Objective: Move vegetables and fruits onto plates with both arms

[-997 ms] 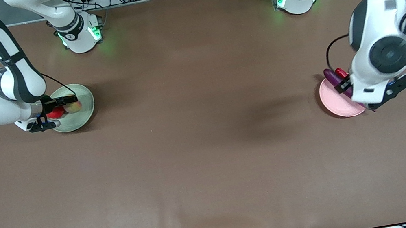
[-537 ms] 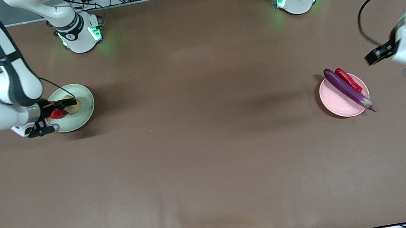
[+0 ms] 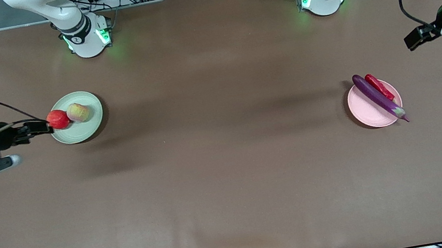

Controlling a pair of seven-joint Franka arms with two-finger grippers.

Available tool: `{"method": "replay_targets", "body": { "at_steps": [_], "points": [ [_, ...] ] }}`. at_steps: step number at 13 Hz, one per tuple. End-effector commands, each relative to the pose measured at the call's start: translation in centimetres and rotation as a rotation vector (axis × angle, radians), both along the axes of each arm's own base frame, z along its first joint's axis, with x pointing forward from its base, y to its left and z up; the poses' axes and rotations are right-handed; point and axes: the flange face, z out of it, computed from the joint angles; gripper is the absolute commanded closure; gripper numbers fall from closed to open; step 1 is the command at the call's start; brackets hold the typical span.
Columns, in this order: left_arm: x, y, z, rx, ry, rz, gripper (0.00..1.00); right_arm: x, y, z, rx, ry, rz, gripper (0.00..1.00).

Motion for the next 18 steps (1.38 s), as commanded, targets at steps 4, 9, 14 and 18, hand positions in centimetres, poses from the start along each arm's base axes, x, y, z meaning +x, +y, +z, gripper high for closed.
{"method": "replay_targets", "body": {
  "at_steps": [4, 9, 14, 18],
  "points": [
    [-1.6, 0.2, 2.6, -0.107, -0.040, -0.053, 0.00, 1.6, 3.8, 11.4, -0.141, 0.021, 0.134, 0.00],
    [0.0, -1.6, 2.3, -0.114, -0.098, -0.075, 0.00, 1.3, 4.2, 16.1, -0.100, -0.076, 0.125, 0.00],
    [-0.5, -2.2, 2.8, -0.124, -0.080, -0.170, 0.00, 0.8, 3.9, 17.1, -0.091, -0.086, 0.128, 0.00],
    [-1.4, -2.5, 3.4, -0.134, -0.053, -0.209, 0.00, -1.9, 2.8, 19.6, -0.044, -0.123, 0.127, 0.00]
  ]
}}
